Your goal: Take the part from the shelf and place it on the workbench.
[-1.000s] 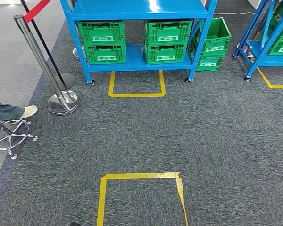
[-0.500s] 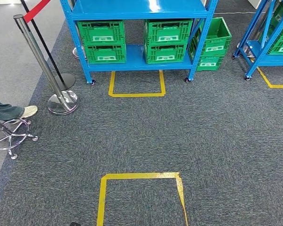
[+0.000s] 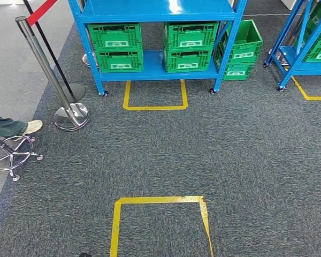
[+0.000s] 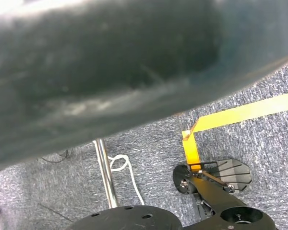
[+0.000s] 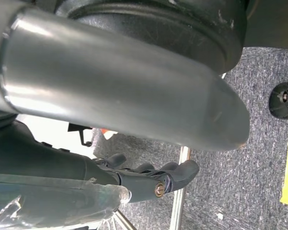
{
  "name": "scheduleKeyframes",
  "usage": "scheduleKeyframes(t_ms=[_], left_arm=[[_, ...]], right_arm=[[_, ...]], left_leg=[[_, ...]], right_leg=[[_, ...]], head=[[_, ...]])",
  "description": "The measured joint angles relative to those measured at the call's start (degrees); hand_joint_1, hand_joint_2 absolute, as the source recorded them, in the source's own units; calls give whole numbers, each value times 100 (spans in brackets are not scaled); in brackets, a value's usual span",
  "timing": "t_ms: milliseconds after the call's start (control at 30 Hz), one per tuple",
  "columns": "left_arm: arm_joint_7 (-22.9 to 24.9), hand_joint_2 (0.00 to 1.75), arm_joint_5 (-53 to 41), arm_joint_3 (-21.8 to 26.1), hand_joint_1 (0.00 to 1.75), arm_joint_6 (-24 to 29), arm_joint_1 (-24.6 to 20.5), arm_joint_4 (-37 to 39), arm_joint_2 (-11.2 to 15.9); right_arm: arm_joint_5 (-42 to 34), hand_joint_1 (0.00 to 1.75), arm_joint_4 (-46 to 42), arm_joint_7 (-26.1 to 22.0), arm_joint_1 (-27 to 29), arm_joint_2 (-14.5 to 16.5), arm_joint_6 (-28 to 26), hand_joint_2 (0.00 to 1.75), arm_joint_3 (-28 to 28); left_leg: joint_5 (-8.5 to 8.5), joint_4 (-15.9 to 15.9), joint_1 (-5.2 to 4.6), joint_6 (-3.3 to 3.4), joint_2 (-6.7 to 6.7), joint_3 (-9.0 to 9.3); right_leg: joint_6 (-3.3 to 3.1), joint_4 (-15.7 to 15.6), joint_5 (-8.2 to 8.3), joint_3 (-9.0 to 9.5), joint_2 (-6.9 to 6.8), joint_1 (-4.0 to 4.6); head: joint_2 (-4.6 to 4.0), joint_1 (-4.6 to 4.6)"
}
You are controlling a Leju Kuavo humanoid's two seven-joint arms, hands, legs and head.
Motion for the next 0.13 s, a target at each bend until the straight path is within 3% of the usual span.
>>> scheduleKeyframes(t_ms=[133], left_arm=[[0,0,0,0,0,0,0,0,0]], right_arm=[[0,0,0,0,0,0,0,0,0]], left_leg=[[0,0,0,0,0,0]], right_leg=[[0,0,0,0,0,0]], head=[[0,0]])
